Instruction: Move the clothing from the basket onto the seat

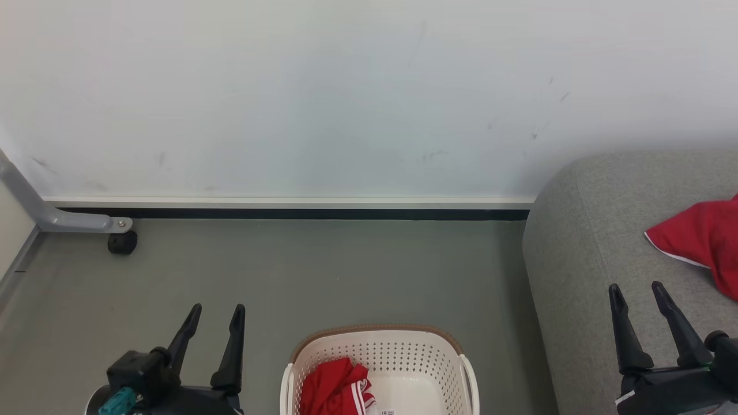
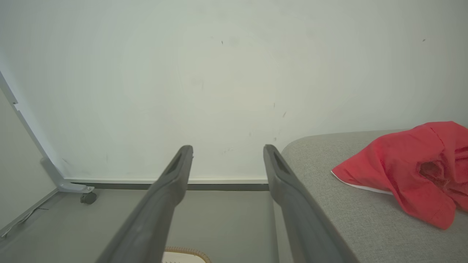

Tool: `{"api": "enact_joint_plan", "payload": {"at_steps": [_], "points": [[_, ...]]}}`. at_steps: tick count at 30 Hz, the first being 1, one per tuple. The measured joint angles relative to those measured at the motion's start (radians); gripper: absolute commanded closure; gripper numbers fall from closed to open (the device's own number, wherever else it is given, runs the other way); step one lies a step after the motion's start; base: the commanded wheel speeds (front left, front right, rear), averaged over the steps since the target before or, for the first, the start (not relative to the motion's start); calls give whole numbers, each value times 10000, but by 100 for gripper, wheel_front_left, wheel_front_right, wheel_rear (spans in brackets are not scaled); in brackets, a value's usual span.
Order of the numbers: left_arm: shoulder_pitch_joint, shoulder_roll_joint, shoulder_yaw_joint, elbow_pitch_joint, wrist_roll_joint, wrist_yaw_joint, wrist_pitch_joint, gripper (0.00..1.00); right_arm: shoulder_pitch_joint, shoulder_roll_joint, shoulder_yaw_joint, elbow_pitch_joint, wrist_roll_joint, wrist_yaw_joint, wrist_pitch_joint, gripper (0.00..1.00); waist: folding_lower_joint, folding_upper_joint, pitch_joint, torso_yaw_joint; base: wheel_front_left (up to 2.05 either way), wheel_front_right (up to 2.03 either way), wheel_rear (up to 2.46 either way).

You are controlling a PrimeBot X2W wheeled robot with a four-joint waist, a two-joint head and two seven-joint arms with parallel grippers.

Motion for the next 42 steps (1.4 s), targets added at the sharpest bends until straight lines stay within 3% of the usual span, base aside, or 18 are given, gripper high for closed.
{"api": "enact_joint_plan", "payload": {"at_steps": [28,42], "points": [[151,-330,660,-662,665,86,-2,0,308,79,-508,-1246,-594,-219,-69,0,0,1,363,-155,0,0,0],[-466,-570,190,-759,1095,-31,-2,0,110,-56,-610,-1534,-594,-104,-71,0,1,1,1288,-574,0,0,0]]}}
